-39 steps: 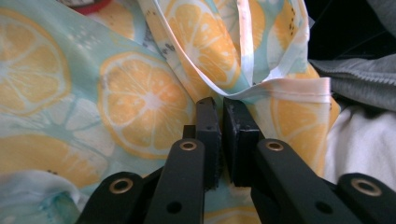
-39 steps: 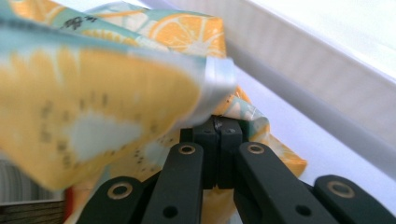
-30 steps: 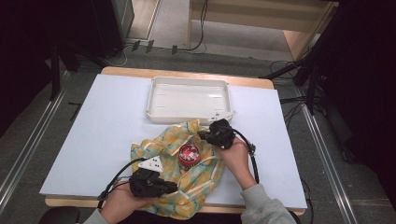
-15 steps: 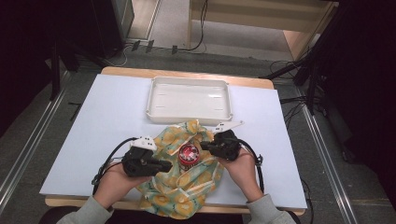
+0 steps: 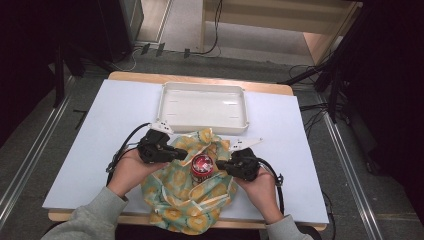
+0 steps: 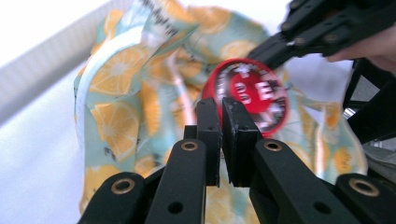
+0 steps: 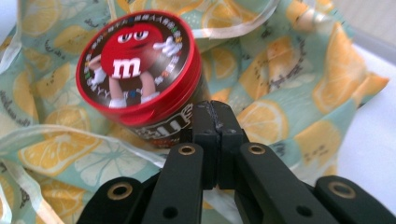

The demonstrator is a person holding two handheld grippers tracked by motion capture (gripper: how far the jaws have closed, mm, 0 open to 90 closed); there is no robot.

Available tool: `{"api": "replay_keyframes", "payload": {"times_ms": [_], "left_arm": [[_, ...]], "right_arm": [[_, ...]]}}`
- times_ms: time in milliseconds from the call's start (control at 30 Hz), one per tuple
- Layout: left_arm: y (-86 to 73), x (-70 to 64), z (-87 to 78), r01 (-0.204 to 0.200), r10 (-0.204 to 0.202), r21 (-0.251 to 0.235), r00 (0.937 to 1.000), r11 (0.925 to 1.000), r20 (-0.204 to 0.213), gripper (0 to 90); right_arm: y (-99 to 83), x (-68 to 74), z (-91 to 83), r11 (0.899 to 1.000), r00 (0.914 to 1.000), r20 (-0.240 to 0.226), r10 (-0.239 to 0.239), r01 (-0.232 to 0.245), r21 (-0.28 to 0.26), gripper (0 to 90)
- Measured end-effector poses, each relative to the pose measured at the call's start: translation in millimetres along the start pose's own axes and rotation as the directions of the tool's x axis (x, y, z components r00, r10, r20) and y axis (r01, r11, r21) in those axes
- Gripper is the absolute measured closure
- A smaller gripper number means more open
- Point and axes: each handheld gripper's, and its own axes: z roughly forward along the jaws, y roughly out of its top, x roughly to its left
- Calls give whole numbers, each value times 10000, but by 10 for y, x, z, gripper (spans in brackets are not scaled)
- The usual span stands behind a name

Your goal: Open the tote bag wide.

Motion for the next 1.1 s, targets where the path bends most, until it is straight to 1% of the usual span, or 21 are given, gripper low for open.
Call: {"api": "replay_keyframes", "payload": {"times_ms": [33,67,167,200,233,267,300,433,467,600,700,900,967,1100], "left_arm": [[-10,42,46,109,-108,60,9999,9999,-83,864],[-24,86,91,262,-261,129,9996,9996,-42,864],[-85,189,193,593,-593,244,9982,9979,-24,864],[-106,207,219,695,-694,263,9976,9972,-45,864],[-127,229,245,724,-722,337,9974,9968,-82,864],[-139,238,263,802,-800,306,9968,9963,-78,864],[-151,252,278,829,-827,317,9965,9961,-77,864],[-186,289,330,890,-892,207,9960,9958,90,865],[-195,294,339,885,-886,135,9960,9960,107,864],[-209,287,381,719,-723,269,9973,9970,116,864],[-213,288,417,760,-764,280,9970,9967,126,864],[-223,303,482,801,-799,318,9968,9963,-79,864],[-225,318,506,749,-739,428,9970,9963,-250,864],[-229,343,545,686,-658,489,9962,9964,-567,864]], "right_arm": [[-11,6,9,10000,10000,-30,12,-12,53,900],[-20,9,21,10000,10000,-11,-37,37,81,900],[-49,15,43,9999,10000,-29,16,-16,168,900],[-66,10,47,9999,10000,-15,-28,28,167,900],[-88,9,53,9998,10000,40,18,-18,177,900],[-115,9,60,9996,9999,3,127,-127,246,900],[-129,3,65,9996,10000,13,92,-92,272,900],[-153,14,66,9995,9998,-55,181,-179,268,900],[-156,16,74,9996,9999,-71,124,-122,264,900],[-168,34,105,9991,10000,-71,70,-67,407,900],[-172,33,125,9989,9999,-81,108,-105,457,900],[-186,51,155,9986,9999,-142,38,-30,528,900],[-191,55,150,9987,9999,-139,26,-19,519,900],[-222,67,160,9982,9998,-202,61,-49,592,900]]}}
